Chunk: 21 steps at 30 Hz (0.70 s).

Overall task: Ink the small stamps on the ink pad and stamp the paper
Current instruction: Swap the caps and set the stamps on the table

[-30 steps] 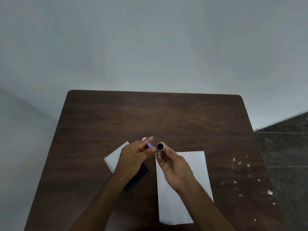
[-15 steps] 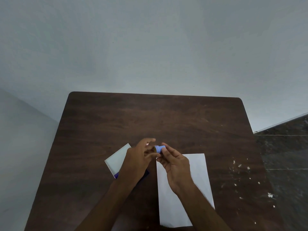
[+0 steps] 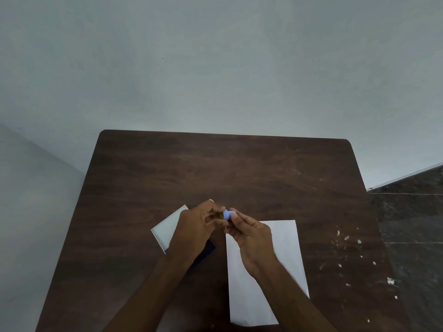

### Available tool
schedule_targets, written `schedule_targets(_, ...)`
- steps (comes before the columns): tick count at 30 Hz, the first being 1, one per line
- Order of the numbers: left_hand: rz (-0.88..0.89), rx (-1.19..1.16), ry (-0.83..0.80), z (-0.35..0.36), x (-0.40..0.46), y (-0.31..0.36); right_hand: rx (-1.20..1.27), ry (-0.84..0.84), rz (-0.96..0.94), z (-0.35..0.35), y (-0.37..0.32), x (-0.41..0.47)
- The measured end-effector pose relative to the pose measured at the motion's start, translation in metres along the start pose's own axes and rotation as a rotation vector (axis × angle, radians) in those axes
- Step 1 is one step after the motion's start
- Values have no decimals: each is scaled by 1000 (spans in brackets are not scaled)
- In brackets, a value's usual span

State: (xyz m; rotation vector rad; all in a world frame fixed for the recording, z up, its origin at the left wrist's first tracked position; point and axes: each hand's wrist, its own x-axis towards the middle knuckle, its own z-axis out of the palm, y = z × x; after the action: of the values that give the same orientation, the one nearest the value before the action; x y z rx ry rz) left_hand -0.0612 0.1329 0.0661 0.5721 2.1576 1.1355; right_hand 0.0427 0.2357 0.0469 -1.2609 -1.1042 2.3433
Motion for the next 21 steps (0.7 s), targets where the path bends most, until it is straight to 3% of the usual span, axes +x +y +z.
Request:
schedule_targets(5, 18, -12, -22, -4, 5, -5, 108, -26, 81, 0, 1, 3)
schedule_targets(10, -45, -123, 60, -2, 4, -11, 45, 87, 39, 5, 7, 20)
schedule_targets(12, -58, -162, 97, -2, 4, -17, -129, 183, 12, 8, 12, 31)
schedule_targets(14, -81, -146, 129, -2, 3, -23, -454, 276, -65, 10, 19, 42)
schedule_targets(17, -143, -94, 186, -2, 2, -33, -852, 273, -206, 13, 28, 52)
schedule_targets(21, -210, -11, 222, -2, -3, -47, -1104, 216, -283, 20, 38, 57)
